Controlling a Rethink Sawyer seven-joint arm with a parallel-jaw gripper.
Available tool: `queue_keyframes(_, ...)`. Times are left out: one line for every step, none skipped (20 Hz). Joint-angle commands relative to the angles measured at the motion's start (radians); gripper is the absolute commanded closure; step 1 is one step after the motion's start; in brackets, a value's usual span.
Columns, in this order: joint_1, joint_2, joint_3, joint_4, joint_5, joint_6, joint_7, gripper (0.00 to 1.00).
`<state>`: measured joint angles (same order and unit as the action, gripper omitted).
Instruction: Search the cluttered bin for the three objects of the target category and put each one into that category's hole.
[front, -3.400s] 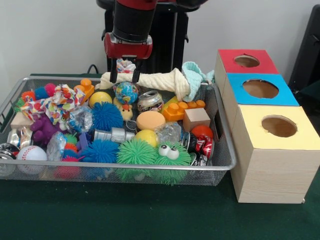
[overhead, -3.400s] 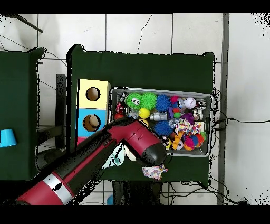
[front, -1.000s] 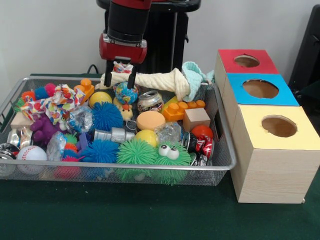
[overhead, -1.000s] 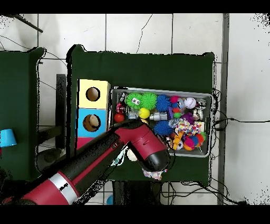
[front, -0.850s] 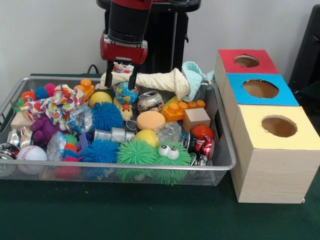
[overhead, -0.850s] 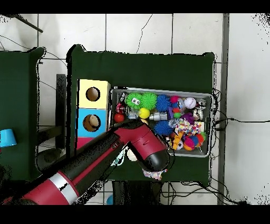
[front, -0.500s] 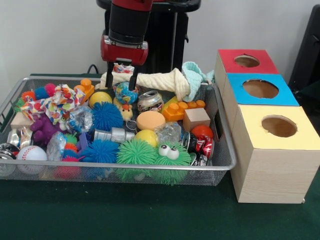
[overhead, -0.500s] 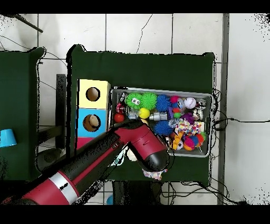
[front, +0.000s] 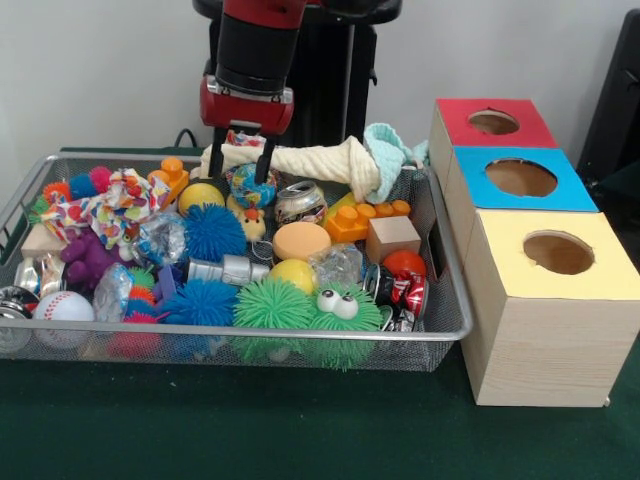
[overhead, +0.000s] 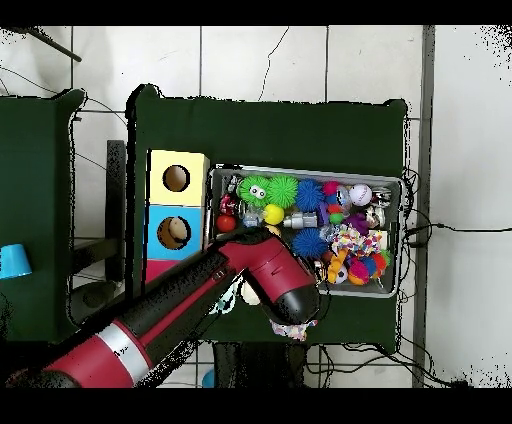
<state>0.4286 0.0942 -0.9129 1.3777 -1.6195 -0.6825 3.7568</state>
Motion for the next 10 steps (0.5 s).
queue_keyframes(-0.018, 0.059, 0.201, -0.081, 0.089, 0.075, 0.113, 0.00)
queue_keyframes(-0.019, 0.060, 0.201, -0.086, 0.089, 0.076, 0.118, 0.00)
queue_keyframes(-0.019, 0.060, 0.200, -0.091, 0.089, 0.076, 0.122, 0.00)
queue_keyframes(-0.019, 0.060, 0.201, -0.092, 0.090, 0.077, 0.122, 0.00)
queue_keyframes(-0.023, 0.068, 0.212, -0.093, 0.099, 0.090, 0.109, 0.00)
queue_keyframes(-0.024, 0.069, 0.214, -0.094, 0.103, 0.093, 0.103, 0.00)
queue_keyframes(-0.024, 0.070, 0.214, -0.098, 0.104, 0.094, 0.106, 0.00)
queue_keyframes(-0.024, 0.071, 0.214, -0.099, 0.105, 0.095, 0.106, 0.00)
queue_keyframes(-0.024, 0.070, 0.214, -0.099, 0.105, 0.094, 0.106, 0.00)
queue_keyframes(-0.024, 0.070, 0.214, -0.099, 0.105, 0.092, 0.108, 0.00)
